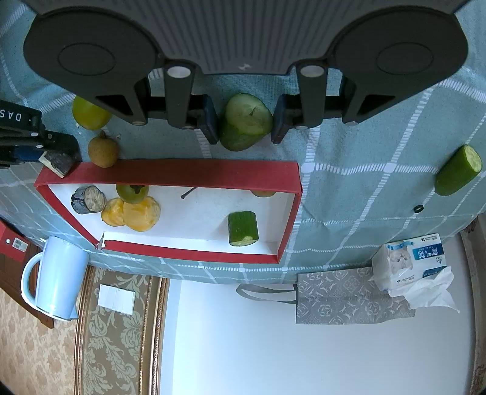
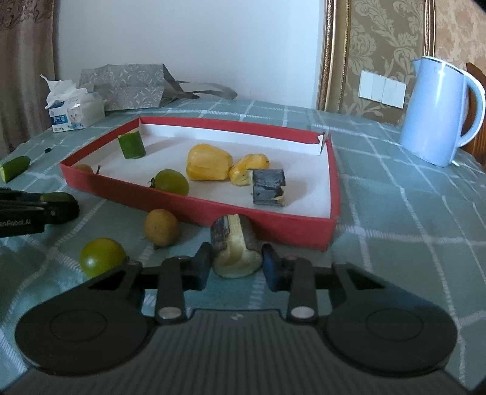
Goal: Organize fruits
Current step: 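Grasp the pale round cut fruit with the right tool while the left tool holds the cucumber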
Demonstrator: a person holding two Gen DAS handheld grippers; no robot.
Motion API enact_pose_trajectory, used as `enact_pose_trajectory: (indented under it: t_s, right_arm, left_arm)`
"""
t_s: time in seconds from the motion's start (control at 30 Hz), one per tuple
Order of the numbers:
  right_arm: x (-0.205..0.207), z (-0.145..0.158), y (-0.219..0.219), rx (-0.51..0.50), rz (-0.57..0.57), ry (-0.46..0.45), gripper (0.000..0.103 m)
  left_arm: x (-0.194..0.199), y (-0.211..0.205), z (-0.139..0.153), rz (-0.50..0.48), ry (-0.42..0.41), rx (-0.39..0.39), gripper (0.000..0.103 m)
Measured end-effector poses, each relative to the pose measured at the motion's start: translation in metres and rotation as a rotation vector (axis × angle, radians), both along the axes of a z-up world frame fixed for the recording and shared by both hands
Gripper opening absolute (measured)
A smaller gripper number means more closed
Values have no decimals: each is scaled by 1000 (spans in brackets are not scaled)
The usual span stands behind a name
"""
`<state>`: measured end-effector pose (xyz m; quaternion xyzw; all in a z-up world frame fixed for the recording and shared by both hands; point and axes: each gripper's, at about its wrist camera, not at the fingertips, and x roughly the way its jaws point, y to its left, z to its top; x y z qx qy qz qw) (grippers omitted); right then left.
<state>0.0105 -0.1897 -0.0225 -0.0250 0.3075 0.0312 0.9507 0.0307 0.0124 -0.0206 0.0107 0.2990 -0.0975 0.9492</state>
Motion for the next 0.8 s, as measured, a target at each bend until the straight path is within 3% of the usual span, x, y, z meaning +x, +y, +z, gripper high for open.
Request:
enact_pose_trajectory:
  t_s: [0.43,0.8]
  right_arm:
    - [-14,4,-7,27,-11,-43,32]
    - [-18,7,-11,32,-29,-73,32]
  left_arm:
    - [1,0,0,0,-2,5,36]
    - [-2,10,5,34,-18,-35,36]
